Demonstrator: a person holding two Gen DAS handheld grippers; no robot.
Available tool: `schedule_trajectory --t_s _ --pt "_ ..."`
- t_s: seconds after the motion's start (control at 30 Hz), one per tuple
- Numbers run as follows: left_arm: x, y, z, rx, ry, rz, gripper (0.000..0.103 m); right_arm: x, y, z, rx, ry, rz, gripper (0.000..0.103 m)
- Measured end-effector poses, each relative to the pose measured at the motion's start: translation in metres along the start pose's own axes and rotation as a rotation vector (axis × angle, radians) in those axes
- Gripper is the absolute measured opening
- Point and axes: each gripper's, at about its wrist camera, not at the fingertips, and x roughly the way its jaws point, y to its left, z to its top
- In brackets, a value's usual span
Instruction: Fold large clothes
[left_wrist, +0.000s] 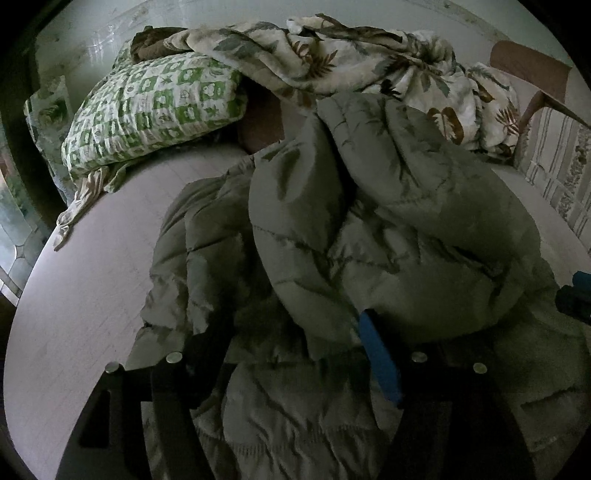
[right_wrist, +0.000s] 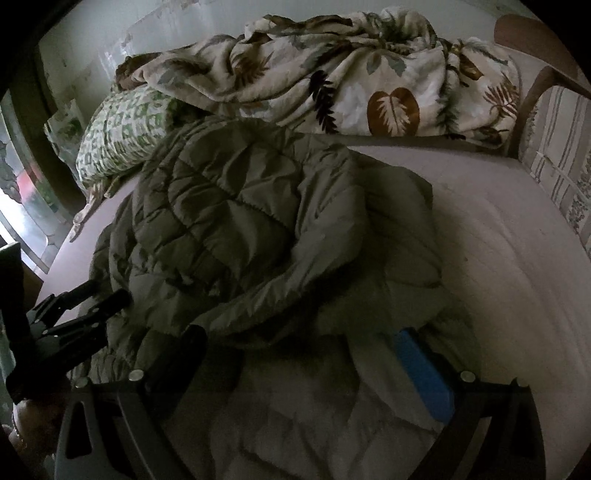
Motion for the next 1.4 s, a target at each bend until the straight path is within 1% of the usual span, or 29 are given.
schedule_trajectory --t_s 0.2,0.33,0.43,0.77,0.97,1.4 --pt "-0.021 0.002 -0.008 0.009 -0.01 -0.001 0.073 -0.017 -0.008 -0.016 0.036 -0.005 0.02 0.103" --pt "-0.038 0.008 -0.017 -0.005 -0.021 -0.005 0.074 -0.031 -0.014 -0.029 0.058 -0.009 0.034 0.103" --pt "-0.051 0.012 -0.025 -0.004 -0.03 0.008 0.074 -0.04 -0.017 -0.039 0.07 -0.01 0.036 0.103" --pt "-0.093 0.025 -0.051 -0.015 -0.055 0.019 0.075 -0.067 -0.02 -0.07 0.079 -0.009 0.044 0.103" --pt "-0.109 0.026 -0.066 -0.027 -0.057 0.015 0.076 -0.077 -0.018 -0.084 0.081 -0.012 0.045 0.103" --pt "-0.128 0.038 -0.095 -0.055 -0.041 0.025 0.076 -0.093 -0.016 -0.104 0.088 -0.015 0.051 0.103"
